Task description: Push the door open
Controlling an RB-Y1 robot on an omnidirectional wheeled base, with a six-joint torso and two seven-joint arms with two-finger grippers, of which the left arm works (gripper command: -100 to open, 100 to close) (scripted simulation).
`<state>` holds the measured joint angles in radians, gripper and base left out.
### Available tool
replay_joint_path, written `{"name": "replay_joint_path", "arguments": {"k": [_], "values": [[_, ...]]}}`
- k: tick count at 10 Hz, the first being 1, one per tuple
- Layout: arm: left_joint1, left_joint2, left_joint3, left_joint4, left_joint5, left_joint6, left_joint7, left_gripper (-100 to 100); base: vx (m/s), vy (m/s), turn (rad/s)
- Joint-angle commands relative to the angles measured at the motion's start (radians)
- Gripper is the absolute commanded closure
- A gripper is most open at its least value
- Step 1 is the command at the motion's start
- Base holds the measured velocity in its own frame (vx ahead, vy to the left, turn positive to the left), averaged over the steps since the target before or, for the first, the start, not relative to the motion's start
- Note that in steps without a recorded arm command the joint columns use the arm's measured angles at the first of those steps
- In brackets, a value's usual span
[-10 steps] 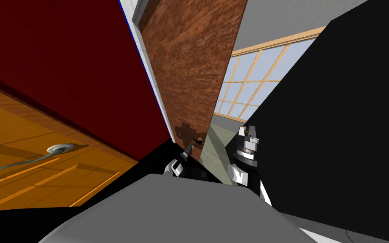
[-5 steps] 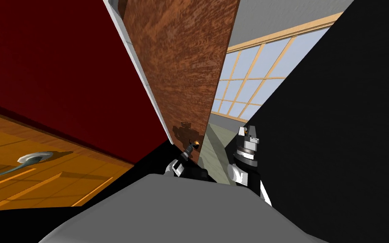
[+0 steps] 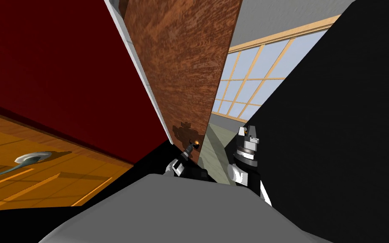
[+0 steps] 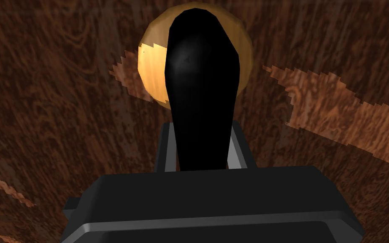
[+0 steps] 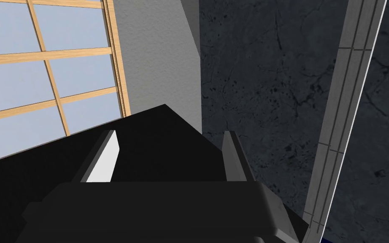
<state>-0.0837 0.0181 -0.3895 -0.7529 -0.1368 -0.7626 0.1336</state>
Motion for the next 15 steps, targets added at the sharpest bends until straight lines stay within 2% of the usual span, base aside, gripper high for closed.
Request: {"name": "replay_joint_path", "arguments": {"k": [1,6,9,11,15], "values": [[-0.001,0.01,0.014,0.003,0.006,0.0,-0.005,100,0.073,-0.068,0.024],[-0.005,0.028,0.052,0.01,0.024,-0.001,-0.02,100,0.133,-0.118,0.035],[-0.008,0.038,0.089,0.016,0.04,-0.002,-0.034,100,0.149,-0.141,0.051],[-0.008,0.038,0.089,0.016,0.04,-0.002,-0.034,100,0.07,-0.072,0.021],[-0.014,0.043,0.147,0.027,0.066,-0.003,-0.056,100,0.129,-0.124,0.071]]}}
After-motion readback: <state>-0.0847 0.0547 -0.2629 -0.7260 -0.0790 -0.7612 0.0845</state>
